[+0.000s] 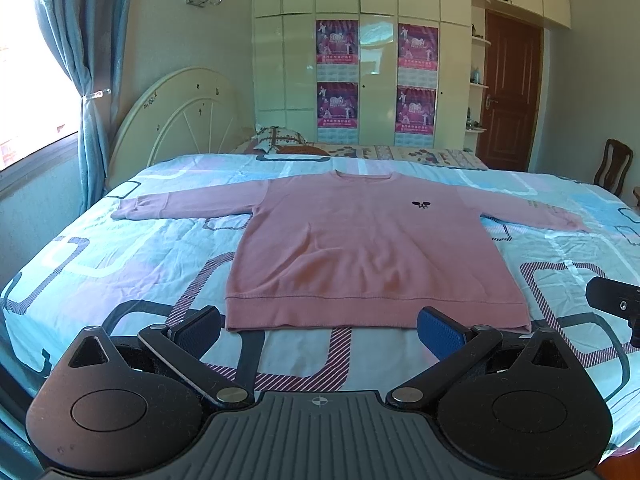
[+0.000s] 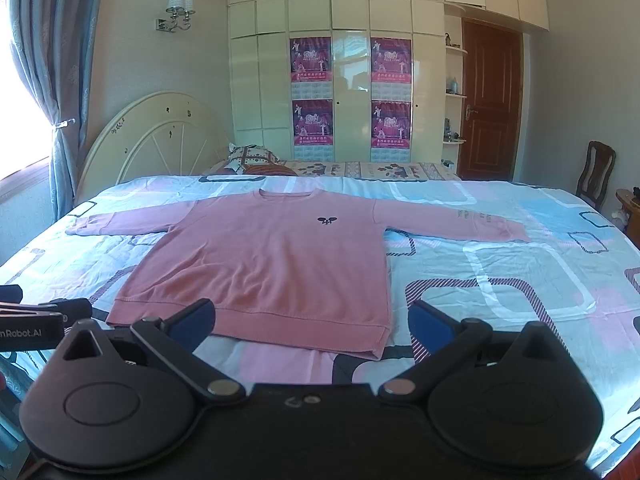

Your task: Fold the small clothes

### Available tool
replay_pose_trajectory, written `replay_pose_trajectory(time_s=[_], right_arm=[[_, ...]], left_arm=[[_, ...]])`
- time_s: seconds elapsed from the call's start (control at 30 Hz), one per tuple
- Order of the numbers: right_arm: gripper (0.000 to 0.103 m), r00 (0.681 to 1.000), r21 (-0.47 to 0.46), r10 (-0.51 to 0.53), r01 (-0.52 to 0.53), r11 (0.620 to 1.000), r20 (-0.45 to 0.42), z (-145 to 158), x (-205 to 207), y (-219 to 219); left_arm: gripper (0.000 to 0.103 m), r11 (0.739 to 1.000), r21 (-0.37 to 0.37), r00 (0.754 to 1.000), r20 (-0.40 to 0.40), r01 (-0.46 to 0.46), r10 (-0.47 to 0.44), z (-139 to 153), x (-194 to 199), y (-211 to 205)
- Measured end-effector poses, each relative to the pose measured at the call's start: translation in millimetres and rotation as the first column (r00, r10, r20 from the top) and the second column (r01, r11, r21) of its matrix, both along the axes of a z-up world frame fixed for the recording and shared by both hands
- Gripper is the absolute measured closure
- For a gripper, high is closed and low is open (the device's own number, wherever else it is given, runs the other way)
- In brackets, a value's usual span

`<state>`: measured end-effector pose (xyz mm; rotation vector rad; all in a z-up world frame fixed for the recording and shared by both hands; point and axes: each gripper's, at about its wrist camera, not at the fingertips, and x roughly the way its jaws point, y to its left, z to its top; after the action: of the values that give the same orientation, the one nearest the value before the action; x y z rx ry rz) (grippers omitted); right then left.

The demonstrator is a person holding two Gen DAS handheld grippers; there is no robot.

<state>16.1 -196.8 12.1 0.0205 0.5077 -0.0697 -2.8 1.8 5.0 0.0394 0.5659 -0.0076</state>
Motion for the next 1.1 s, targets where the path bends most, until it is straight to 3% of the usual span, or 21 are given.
replay_pose_trajectory(time_s=[1.1], right_arm=[[0.000, 1.000, -0.013, 0.023, -0.023, 1.000, 0.007, 0.9, 4.2, 6.4]], left_arm=[[0.000, 1.000, -0.012, 1.000, 0.011, -0.010, 0.010, 3.1, -5.8, 4.1]])
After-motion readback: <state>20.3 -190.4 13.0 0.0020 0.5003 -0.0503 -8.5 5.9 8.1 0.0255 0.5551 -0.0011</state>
